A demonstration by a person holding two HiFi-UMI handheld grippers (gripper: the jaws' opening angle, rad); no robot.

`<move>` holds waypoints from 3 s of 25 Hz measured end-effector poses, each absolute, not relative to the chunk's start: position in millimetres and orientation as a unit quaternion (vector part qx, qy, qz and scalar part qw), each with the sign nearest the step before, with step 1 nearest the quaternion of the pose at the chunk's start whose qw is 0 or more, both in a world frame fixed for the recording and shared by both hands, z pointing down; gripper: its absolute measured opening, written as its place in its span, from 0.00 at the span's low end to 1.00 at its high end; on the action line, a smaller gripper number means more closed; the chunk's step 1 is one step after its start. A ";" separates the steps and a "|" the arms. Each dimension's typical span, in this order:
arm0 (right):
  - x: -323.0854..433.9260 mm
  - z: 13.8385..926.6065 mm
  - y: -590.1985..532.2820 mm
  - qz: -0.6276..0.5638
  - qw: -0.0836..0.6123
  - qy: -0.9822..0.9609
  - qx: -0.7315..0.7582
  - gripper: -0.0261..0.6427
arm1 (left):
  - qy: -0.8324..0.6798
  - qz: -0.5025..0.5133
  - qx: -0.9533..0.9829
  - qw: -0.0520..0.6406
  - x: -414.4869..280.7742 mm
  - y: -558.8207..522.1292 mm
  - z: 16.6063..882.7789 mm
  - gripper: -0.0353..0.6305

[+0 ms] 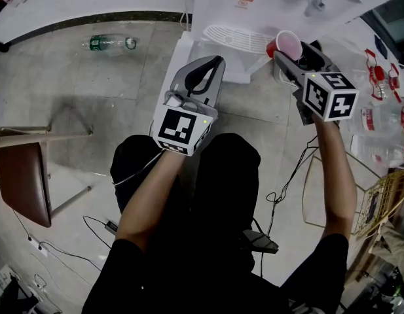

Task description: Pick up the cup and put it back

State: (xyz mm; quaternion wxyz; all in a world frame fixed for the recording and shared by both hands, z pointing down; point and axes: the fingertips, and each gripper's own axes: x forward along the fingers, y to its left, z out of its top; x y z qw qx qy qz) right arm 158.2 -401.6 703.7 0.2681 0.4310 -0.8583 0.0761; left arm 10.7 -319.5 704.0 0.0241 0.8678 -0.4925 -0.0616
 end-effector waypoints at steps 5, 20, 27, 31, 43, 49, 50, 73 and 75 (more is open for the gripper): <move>158.1 707.2 -413.2 0.088 0.265 -0.856 0.435 0.50 | -0.490 -0.062 0.869 0.023 11.5 -317.2 704.5 0.07; 149.9 707.7 -428.8 0.088 0.247 -0.858 0.442 0.50 | -0.491 -0.065 0.868 0.025 10.9 -320.1 703.3 0.07; 150.0 707.6 -430.0 0.084 0.245 -0.859 0.441 0.51 | -0.490 -0.063 0.869 0.026 12.4 -318.3 704.8 0.07; 148.5 706.9 -429.6 0.080 0.243 -0.860 0.441 0.53 | -0.489 -0.066 0.870 0.024 12.9 -318.1 703.2 0.07; 160.4 680.6 -394.0 0.085 0.148 -0.860 0.480 0.49 | -0.488 -0.072 0.870 0.020 12.0 -321.6 700.1 0.07; 177.1 734.7 -348.2 0.156 0.108 -0.846 0.499 0.22 | -0.484 -0.077 0.871 0.025 19.4 -323.2 700.5 0.07; 179.7 750.4 -344.2 0.168 0.115 -0.839 0.504 0.19 | -0.482 -0.076 0.872 0.027 20.8 -322.3 702.0 0.07; 182.9 699.9 -235.3 0.363 0.229 -0.746 0.509 0.03 | -0.486 0.045 0.868 0.097 37.5 -261.9 533.1 0.07; 180.1 663.4 -219.5 0.372 0.229 -0.746 0.503 0.03 | -0.494 0.042 0.862 0.104 35.2 -247.3 489.2 0.07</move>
